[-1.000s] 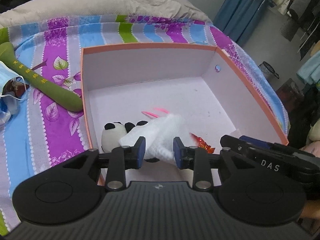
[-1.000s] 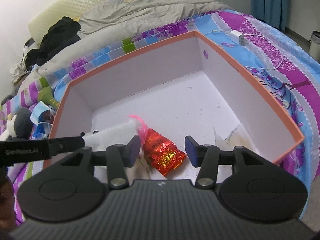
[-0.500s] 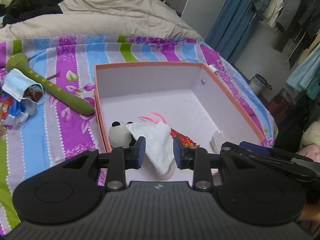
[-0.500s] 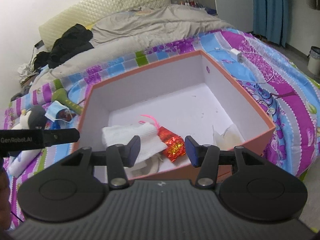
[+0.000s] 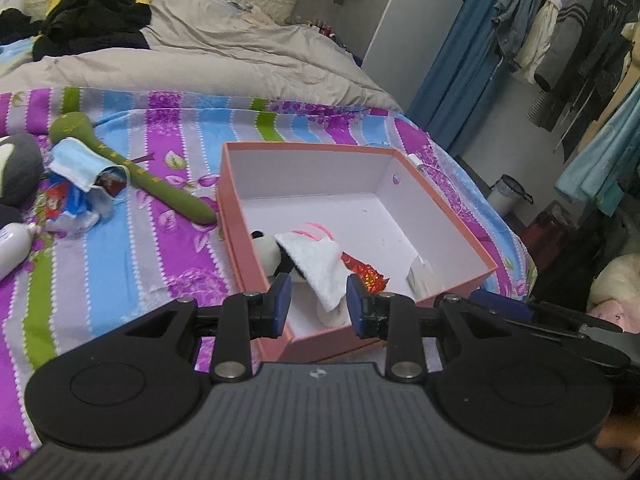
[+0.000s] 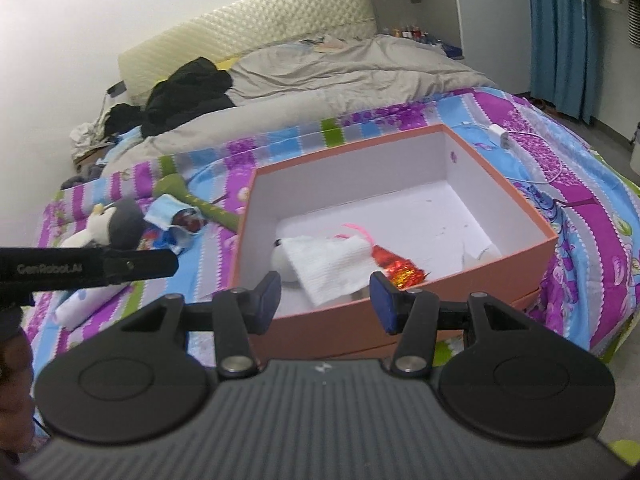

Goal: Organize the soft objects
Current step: 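Withdraw both tools from the box back over the bed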

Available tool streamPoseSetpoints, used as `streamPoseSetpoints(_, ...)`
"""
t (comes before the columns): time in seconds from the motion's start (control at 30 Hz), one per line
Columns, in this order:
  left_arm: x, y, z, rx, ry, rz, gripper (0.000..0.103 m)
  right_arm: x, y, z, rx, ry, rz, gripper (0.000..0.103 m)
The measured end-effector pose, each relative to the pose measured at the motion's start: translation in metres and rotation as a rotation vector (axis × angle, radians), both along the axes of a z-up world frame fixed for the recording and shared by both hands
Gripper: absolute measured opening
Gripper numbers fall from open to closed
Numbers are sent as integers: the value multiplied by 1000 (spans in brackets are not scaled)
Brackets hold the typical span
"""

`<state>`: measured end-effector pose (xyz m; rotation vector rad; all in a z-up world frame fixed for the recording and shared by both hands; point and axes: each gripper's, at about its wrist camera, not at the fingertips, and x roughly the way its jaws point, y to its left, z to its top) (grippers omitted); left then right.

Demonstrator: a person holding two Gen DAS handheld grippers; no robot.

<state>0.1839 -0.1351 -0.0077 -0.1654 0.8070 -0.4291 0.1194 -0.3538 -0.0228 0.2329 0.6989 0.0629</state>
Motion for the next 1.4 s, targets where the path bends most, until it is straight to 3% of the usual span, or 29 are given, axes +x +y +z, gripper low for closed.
streamPoseSetpoints(0.13, -24, 20, 5, -11, -15, 26, 36, -15, 18, 5, -5, -15, 36, 52)
streamPoseSetpoints(0.2, -36, 32, 6, -13, -20, 44, 45, -22, 26, 5, 3, -23, 51, 52)
streamPoseSetpoints(0.57, -86, 98, -4, -22, -44, 207, 47, -40, 69, -1, 26, -58, 153, 52)
streamPoseSetpoints(1.03, -125, 145, -21, 25, -70, 298, 48, -53, 115, -16, 49, -60, 245, 52)
streamPoseSetpoints(1.4, -142, 170, -31, 7, -84, 366, 48, -53, 136, -17, 55, -64, 310, 52)
